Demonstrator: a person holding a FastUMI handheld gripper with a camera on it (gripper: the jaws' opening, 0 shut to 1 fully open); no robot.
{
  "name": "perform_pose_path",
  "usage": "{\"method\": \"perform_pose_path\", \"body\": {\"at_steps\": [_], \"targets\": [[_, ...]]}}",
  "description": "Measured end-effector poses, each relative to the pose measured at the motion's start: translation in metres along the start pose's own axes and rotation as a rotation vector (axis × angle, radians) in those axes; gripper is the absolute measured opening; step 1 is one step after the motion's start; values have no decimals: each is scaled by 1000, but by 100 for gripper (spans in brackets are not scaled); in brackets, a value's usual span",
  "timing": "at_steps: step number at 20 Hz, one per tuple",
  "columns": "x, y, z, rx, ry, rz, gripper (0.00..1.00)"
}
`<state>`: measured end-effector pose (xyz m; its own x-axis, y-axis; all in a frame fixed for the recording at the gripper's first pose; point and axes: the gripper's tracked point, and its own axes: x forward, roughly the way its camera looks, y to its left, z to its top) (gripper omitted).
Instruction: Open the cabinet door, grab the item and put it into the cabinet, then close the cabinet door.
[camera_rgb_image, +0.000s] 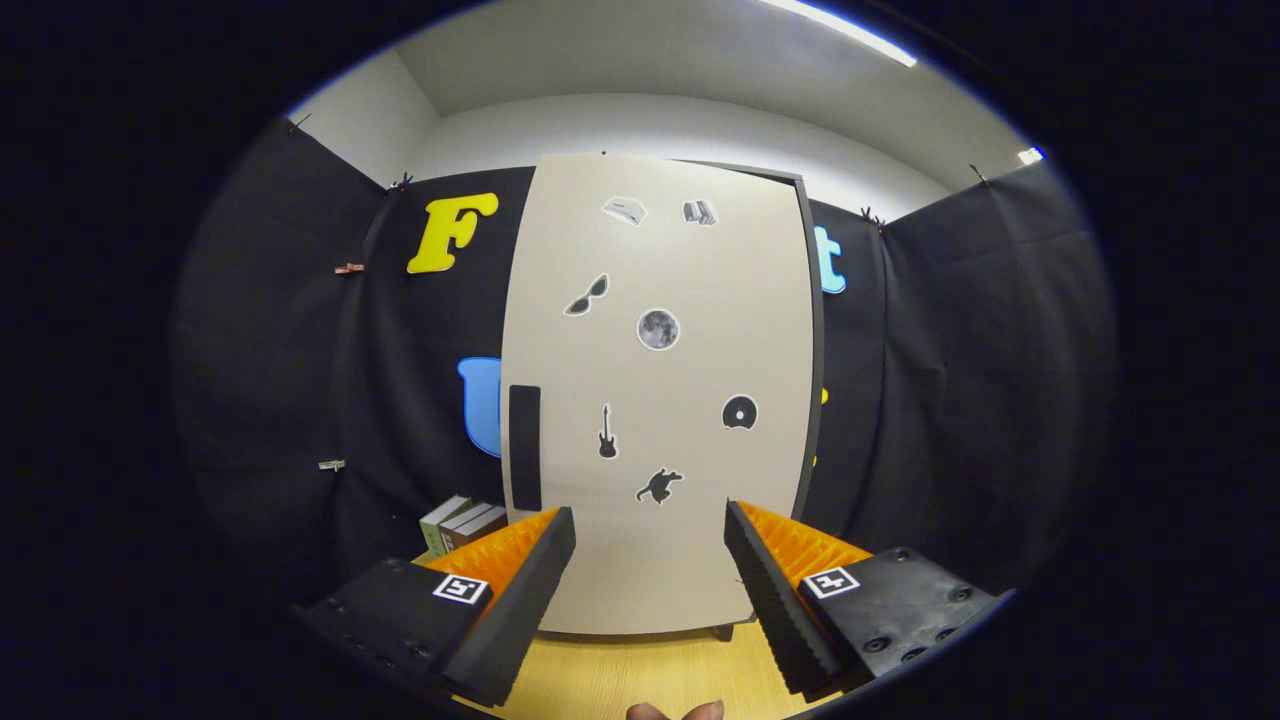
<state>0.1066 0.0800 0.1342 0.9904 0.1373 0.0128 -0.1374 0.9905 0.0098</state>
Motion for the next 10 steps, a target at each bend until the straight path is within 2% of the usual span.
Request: {"method": "perform_pose_path", "body": {"at_steps": [10], "targets": [[-2,1,4,-6,-18,3,98]]}}
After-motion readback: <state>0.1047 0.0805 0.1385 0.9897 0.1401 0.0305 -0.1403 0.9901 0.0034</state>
